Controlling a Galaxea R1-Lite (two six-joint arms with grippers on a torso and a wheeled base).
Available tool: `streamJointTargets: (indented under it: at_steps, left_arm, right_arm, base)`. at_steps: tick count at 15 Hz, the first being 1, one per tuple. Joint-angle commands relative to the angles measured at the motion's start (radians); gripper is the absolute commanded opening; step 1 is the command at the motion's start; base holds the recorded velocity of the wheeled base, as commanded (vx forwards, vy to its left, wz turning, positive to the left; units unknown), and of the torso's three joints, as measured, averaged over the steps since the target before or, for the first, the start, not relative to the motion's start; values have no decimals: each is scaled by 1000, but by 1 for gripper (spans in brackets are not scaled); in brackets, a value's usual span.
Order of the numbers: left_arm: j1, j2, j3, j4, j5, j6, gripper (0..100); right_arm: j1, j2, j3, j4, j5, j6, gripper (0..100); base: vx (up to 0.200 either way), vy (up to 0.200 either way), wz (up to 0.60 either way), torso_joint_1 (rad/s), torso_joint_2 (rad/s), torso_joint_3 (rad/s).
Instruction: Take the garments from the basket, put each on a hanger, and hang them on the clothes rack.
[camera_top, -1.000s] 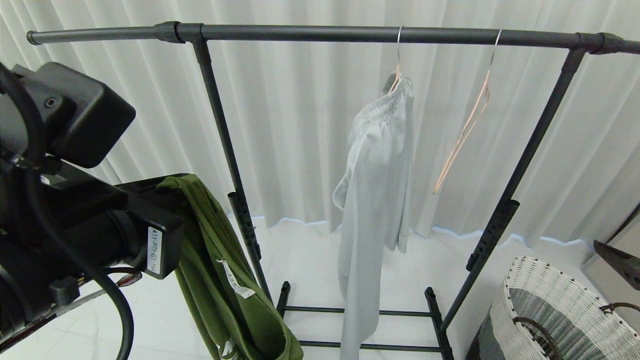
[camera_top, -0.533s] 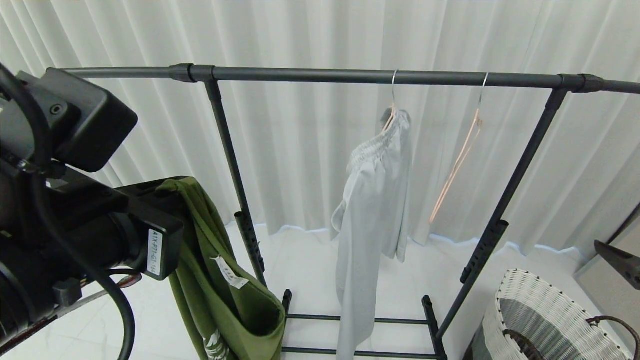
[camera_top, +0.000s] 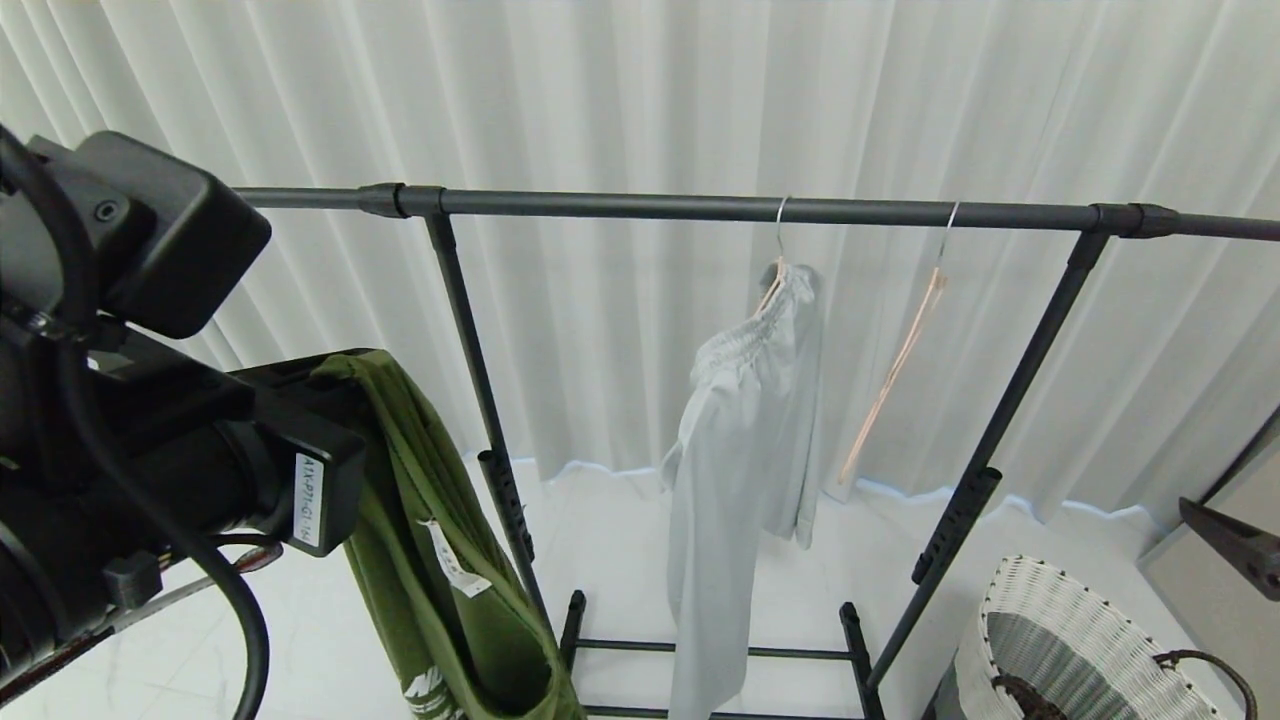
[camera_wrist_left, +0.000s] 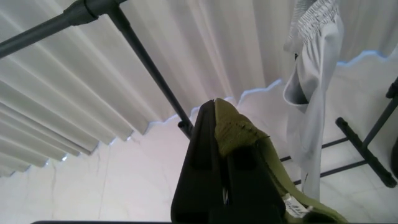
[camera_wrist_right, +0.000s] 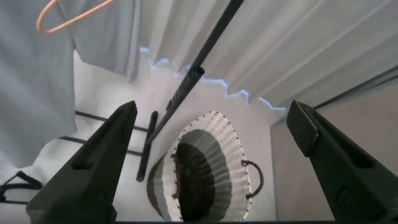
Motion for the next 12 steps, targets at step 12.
streamJointTargets:
  at_steps: [12]
  left_arm:
    - [17,-15,6,0,-2,0,0]
  right_arm:
    - [-69,45,-4,-15,152,99,100]
  base:
    - [150,0,0,3,-1,-1]
